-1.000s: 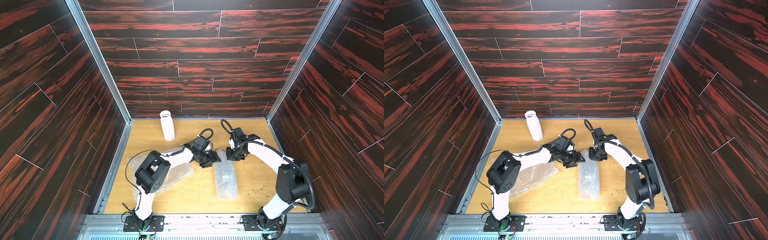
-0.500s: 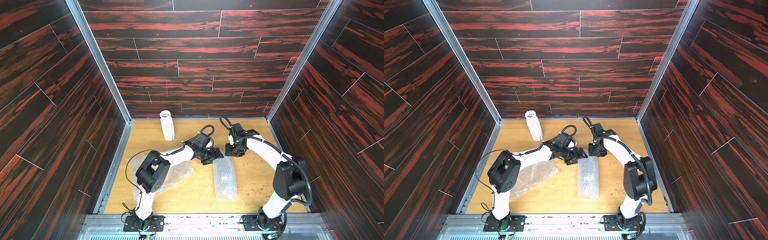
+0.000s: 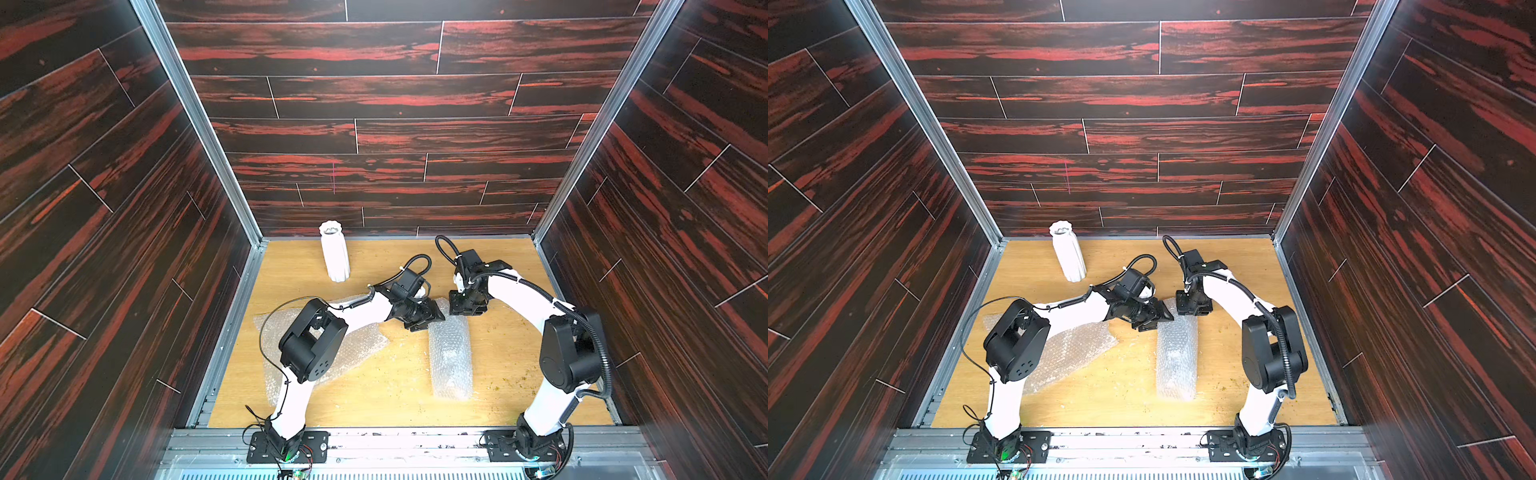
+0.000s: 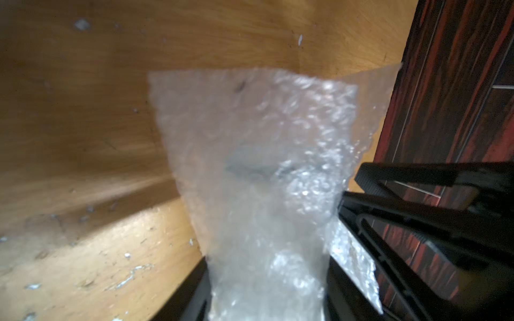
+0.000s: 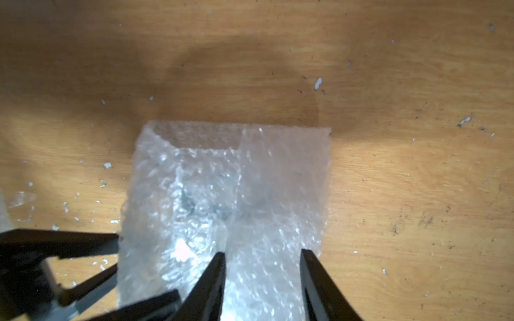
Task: Unwrap the vase from the bubble wrap
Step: Unwrap the bubble wrap at the center of the board.
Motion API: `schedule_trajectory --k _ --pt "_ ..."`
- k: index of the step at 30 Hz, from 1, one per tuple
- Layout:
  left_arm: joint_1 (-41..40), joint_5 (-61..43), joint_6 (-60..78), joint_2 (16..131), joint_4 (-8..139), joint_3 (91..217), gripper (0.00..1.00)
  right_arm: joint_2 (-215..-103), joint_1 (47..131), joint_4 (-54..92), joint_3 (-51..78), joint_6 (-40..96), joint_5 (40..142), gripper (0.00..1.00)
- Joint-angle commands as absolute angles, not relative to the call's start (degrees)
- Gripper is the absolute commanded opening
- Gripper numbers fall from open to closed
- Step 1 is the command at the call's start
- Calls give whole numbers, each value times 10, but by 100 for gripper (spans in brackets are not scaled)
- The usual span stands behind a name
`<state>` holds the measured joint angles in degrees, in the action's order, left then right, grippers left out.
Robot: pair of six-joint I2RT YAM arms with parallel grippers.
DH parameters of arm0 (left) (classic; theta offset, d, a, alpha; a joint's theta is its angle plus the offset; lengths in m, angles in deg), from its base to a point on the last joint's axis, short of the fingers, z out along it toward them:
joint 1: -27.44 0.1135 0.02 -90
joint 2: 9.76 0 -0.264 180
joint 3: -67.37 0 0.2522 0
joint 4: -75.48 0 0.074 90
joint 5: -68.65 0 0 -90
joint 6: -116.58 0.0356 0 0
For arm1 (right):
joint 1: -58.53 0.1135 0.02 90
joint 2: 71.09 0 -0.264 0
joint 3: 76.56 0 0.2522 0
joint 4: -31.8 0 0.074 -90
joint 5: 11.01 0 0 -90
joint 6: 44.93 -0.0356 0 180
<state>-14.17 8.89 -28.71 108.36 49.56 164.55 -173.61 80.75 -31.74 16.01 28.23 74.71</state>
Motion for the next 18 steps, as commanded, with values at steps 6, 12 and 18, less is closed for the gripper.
schedule_trajectory --k 6,12,18 --pt "-145 67 -283 1109 465 1670 48 -1730 816 -345 137 295 735 56" --pt "-147 70 -277 1109 466 1686 28 -1744 830 -350 133 312 696 57" --pt "-147 71 -265 1113 454 1704 15 -1765 829 -338 128 315 697 40"
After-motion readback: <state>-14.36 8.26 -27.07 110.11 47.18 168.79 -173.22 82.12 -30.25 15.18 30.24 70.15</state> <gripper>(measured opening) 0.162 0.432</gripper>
